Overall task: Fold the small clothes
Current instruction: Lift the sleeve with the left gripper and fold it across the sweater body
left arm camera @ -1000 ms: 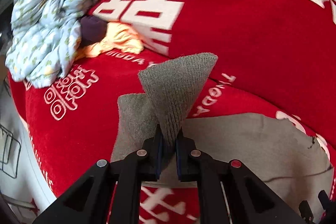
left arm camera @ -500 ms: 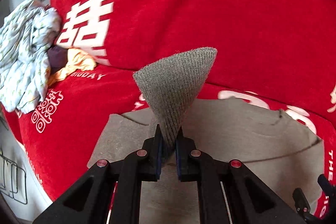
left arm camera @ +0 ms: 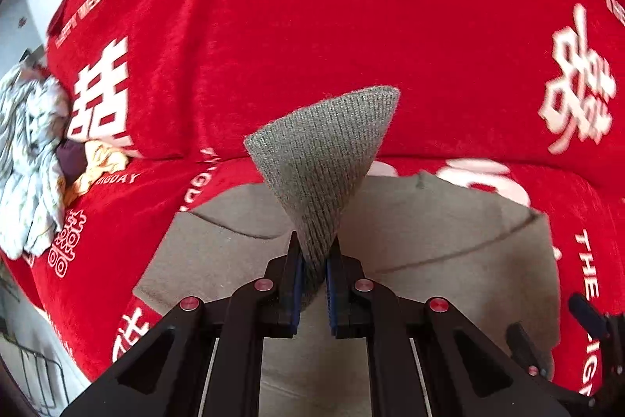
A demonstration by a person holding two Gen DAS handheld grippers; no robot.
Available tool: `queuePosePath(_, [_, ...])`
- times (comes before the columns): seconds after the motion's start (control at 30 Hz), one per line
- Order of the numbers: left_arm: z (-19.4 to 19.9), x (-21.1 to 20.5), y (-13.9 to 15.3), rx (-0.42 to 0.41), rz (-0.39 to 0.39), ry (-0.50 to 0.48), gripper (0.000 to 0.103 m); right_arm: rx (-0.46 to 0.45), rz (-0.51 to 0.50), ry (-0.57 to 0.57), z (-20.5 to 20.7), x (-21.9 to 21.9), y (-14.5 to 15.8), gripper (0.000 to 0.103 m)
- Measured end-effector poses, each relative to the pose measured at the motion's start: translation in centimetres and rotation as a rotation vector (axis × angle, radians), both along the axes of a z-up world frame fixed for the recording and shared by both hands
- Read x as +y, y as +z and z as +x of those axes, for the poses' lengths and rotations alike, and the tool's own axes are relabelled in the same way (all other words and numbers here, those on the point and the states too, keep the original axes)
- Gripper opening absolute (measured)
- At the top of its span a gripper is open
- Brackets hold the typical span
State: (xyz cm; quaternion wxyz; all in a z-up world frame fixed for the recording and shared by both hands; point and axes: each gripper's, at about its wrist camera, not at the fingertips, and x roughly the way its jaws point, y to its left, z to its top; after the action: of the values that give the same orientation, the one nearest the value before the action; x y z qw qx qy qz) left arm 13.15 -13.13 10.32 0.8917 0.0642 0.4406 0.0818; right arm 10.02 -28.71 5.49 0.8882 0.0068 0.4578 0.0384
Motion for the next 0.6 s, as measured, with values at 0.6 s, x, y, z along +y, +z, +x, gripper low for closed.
queuePosePath(0.6, [-0.4,-8.4,-4.4,0.096,0.025,-0.099,0.011,0.001,0.058,-0.085,-0.6,-5.3,-1.5,0.076])
